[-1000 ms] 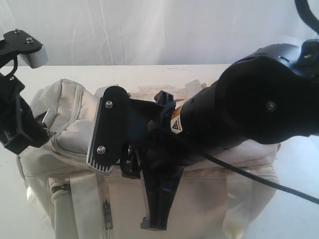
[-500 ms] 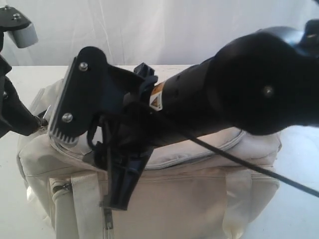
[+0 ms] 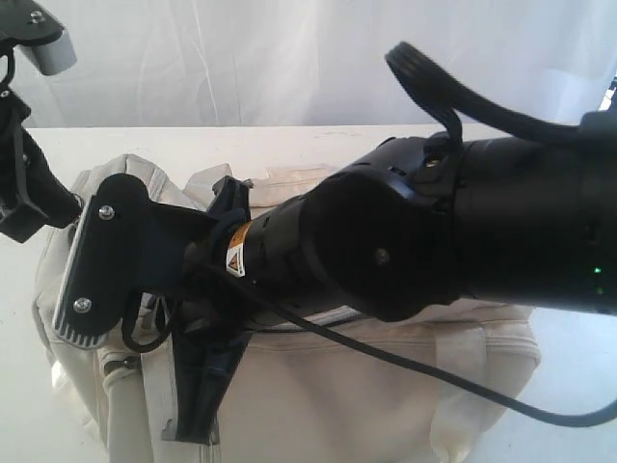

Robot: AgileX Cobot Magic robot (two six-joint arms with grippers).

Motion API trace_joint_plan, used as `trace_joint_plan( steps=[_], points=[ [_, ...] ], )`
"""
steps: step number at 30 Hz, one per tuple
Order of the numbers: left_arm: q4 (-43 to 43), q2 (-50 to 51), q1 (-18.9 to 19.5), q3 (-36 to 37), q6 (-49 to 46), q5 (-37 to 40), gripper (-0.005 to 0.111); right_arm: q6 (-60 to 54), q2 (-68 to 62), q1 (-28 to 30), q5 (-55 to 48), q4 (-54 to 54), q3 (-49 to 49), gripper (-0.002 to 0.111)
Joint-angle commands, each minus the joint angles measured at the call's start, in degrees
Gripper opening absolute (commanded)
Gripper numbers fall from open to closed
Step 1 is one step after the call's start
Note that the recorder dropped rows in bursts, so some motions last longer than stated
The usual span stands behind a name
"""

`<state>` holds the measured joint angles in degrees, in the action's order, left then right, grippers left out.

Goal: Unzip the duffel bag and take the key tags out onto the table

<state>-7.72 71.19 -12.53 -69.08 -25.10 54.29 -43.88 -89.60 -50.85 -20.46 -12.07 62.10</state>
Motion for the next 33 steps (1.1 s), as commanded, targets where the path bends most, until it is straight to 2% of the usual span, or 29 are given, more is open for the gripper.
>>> trace_joint_plan(
  steps=[1,18,22,25,28,33],
  points=[
    [-0.3,3.6,1.8,-0.3,-0.2,-5.2,0.000,0.3,0.0,-0.1,-2.6,0.4,0.2,0.000],
    [-0.4,18.8,2.8,-0.4,-1.9,-46.1,0.000,0.4,0.0,-0.1,-4.3,0.3,0.0,0.000],
    [-0.4,21.5,2.8,-0.4,-1.9,-52.5,0.000,0.4,0.0,-0.1,-4.3,0.3,0.0,0.000],
    [-0.8,22.4,2.8,-0.4,-1.9,-54.3,0.001,0.4,0.0,-0.1,-4.3,0.3,0.0,0.000],
    [-0.8,22.2,2.8,-0.4,-1.9,-53.0,0.015,0.4,0.0,-0.1,-4.3,0.3,0.0,0.000],
    [-0.3,20.7,2.8,-0.5,-1.9,-47.5,0.063,0.5,0.0,-0.1,-4.3,0.3,0.0,0.000]
  ],
)
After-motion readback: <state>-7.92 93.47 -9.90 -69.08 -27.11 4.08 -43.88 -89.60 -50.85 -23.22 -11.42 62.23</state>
